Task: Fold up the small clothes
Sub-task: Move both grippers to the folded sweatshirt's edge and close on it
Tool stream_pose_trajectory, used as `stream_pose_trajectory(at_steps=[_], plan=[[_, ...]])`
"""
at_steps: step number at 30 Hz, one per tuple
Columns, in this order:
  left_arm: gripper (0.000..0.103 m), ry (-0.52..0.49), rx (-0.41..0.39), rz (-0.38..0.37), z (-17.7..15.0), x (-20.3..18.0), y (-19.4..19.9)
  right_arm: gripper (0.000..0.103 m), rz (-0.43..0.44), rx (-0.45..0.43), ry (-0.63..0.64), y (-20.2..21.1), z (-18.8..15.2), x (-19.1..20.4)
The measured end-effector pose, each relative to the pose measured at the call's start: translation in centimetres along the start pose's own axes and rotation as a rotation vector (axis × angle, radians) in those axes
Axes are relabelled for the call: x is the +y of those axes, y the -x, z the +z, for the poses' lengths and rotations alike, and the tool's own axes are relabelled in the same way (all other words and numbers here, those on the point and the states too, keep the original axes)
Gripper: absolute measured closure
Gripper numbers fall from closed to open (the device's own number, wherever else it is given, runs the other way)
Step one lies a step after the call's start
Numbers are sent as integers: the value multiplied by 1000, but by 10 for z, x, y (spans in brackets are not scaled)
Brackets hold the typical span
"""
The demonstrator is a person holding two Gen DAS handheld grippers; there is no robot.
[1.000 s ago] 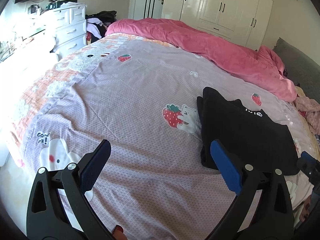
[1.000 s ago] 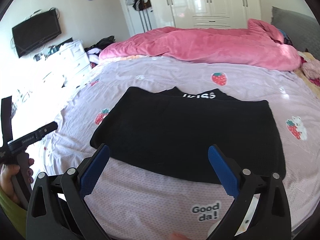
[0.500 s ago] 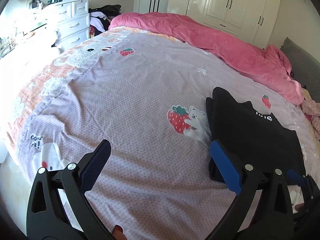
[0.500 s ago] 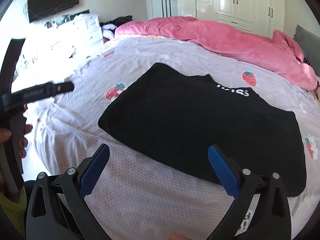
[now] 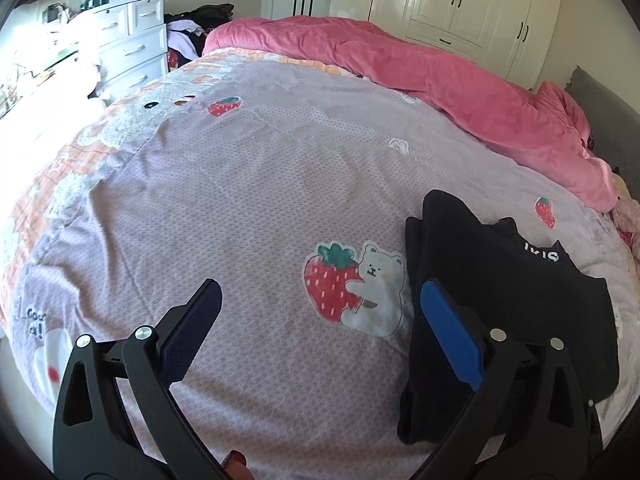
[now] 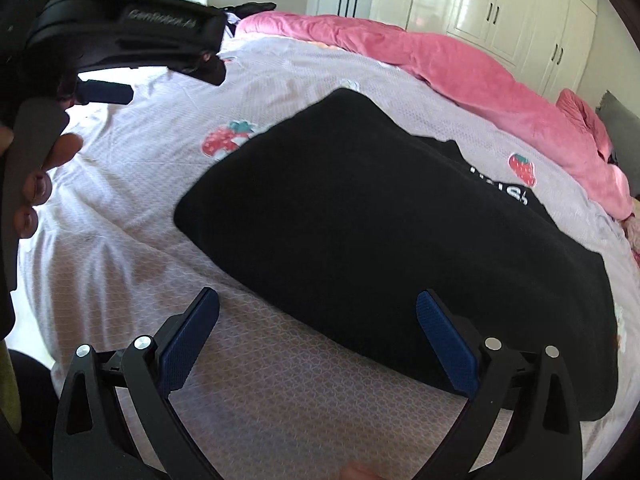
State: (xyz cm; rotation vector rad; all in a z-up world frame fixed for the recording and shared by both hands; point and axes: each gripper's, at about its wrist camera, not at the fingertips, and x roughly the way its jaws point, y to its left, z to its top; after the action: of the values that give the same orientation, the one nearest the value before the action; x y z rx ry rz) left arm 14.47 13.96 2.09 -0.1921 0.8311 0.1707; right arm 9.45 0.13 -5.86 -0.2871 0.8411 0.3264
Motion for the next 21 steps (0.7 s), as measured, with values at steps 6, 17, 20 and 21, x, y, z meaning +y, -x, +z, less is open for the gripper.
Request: stream_pose_trajectory(at_steps=[6, 17, 20, 21], plan=[[10, -22, 15, 2, 7, -13, -19, 4, -22, -9, -11, -14, 0, -6], [10, -14, 37, -16, 19, -27, -48, 4, -114, -70, 35, -27, 17, 2], [10, -22, 62, -26, 20, -32, -58, 5, -121, -94, 18, -27, 20, -1], [10, -20, 74, -38, 21, -32, -60, 6, -111, -100, 7, -26, 20, -3]])
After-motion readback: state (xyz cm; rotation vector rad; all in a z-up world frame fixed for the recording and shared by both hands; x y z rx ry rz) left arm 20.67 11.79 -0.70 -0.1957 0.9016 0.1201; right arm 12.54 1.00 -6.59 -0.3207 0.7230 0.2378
